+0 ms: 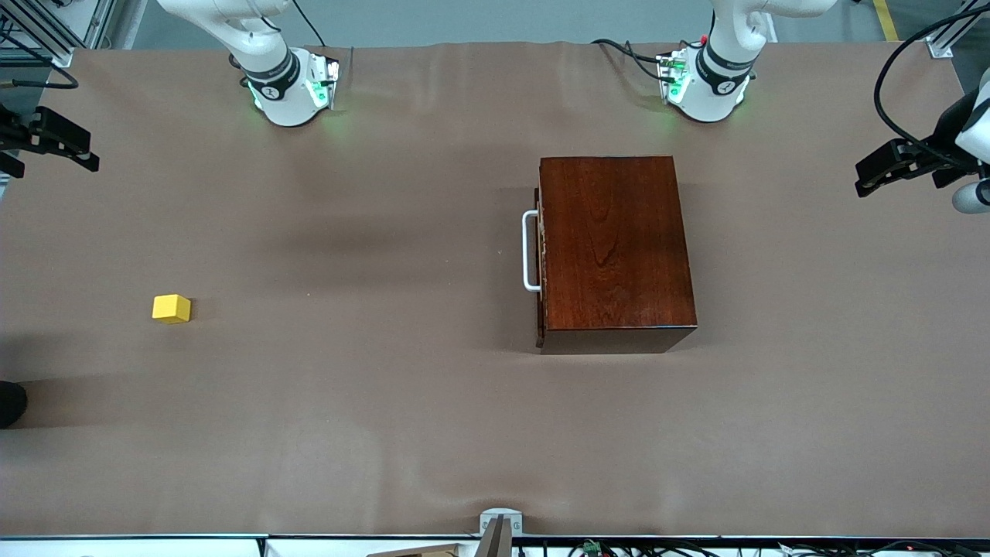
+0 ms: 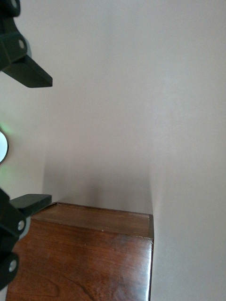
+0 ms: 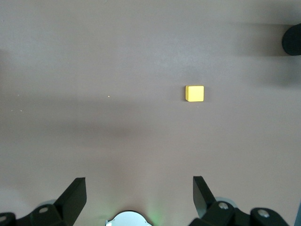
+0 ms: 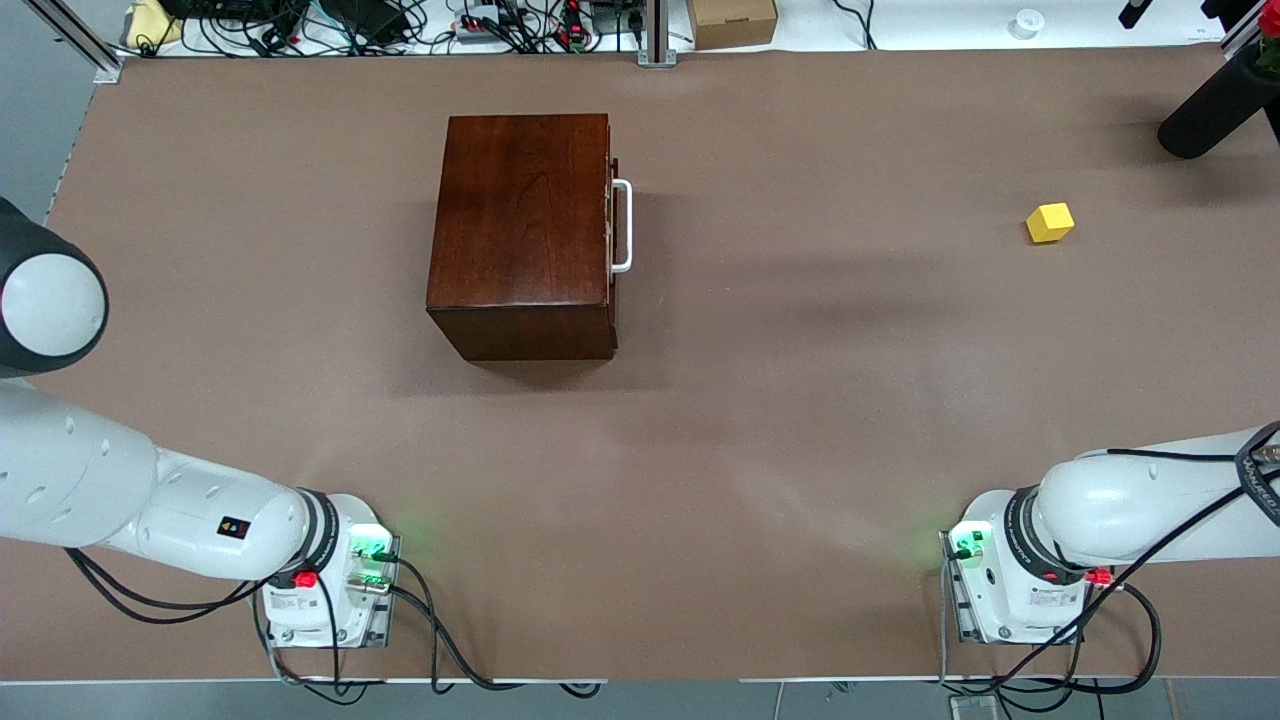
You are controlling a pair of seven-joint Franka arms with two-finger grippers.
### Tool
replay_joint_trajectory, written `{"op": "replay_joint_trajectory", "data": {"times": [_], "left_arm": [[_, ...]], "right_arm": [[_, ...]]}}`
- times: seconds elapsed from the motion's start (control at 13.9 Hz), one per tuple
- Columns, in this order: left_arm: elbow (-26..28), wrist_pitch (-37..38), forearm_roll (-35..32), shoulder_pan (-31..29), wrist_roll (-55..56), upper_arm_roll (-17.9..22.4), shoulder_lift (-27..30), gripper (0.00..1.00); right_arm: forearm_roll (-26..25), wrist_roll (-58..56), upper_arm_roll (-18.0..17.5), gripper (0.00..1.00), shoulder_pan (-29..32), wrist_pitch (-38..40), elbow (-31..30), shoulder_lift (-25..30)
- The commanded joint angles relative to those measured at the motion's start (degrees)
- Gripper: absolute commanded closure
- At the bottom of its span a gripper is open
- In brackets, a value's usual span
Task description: Open drawer, take yellow block, close drawer
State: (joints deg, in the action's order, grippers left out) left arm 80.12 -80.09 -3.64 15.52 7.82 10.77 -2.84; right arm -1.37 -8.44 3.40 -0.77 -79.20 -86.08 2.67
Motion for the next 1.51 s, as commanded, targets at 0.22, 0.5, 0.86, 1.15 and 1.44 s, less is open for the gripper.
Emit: {"op": "replay_joint_trajectory", "data": {"times": [0.22, 0.5, 0.86, 1.15, 1.44], "left_arm": [[-0.1, -0.1, -0.1, 0.0, -2.7, -0.8, 2.1, 0.00], [3.0, -0.2, 0.3, -9.1, -3.4, -10.4, 3.8, 0.00], [12.1, -4.5, 0.5, -13.9, -4.1, -14.9, 9.2, 0.00], [11.0, -4.6, 0.6, -14.5, -4.3, -15.3, 8.8, 0.00], [10.2, -4.6, 0.6, -15.1, -4.3, -15.3, 8.7, 0.00]], "right_arm": [[0.0, 0.5, -0.3, 0.00, 0.5, 0.7, 1.4, -0.7], [-0.1, 0.5, -0.3, 0.00, 0.5, 1.0, 1.4, -0.7], [0.0, 0.6, -0.3, 0.00, 0.0, 1.0, 1.4, -0.7], [0.0, 0.7, -0.3, 0.00, 0.2, 1.0, 1.4, -0.7], [0.0, 0.7, -0.3, 0.00, 0.2, 1.1, 1.4, -0.7]]}}
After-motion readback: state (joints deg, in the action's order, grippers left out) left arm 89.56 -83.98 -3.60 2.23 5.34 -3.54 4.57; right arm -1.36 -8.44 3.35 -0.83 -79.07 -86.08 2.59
